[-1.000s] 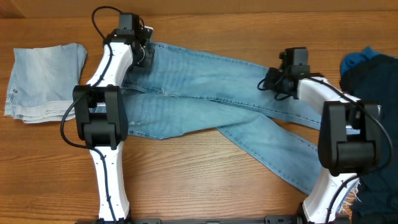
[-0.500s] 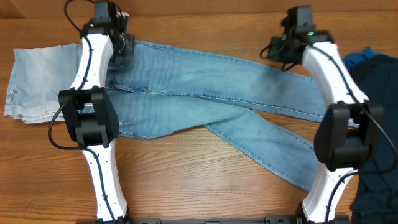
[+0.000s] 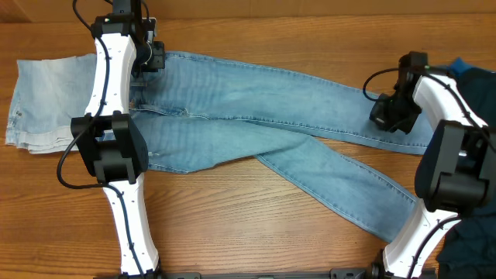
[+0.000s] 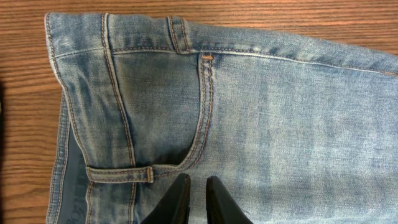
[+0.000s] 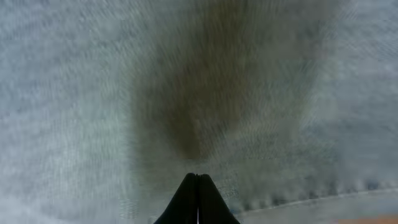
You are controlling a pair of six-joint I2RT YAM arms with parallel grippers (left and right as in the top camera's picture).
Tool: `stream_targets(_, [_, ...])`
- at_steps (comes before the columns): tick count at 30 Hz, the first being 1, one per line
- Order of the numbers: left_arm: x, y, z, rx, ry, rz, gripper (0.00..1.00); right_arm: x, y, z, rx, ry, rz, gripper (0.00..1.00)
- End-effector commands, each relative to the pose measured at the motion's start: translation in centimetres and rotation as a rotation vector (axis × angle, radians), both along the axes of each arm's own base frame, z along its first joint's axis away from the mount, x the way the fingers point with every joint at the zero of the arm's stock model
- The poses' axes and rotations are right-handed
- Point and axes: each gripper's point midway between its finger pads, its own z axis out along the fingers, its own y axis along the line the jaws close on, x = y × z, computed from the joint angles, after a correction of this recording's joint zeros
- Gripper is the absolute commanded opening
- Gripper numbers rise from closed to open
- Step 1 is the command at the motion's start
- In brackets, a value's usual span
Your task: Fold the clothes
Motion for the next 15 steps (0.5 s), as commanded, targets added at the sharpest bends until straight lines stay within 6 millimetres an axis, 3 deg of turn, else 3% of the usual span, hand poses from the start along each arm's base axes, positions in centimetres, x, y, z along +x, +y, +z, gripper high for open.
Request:
stream_targets(1, [0.0,-0.1,0.6,-0.019,-0.006,0.011,0.15,-0.6,0.5,-2.1,0.012,-0.017,-0.004,0.04])
stream_targets(5, [0.0,-0.1,0.6,-0.019,-0.005,0.011,0.15,0.4,0.7,-4.9,0.02,-0.086,0.007,0.04])
stream_targets(10, [-0.3,-0.1,0.6,-0.019,0.005,0.011,0.16,3.2,0.6,-9.2,0.024,-0.167,0.064,0.04])
stream_targets(12, [-0.3,-0.1,0.6,-0.019,0.006,0.011,0.17,5.0,0.1,-9.7,-0.004,-0.241,0.095,0.04])
stream_targets(15, [-0.3,-0.1,0.5,-0.02,0.008,0.01,0.18,7.7,-0.7,-8.7,-0.052,-0.345,0.113,0.04])
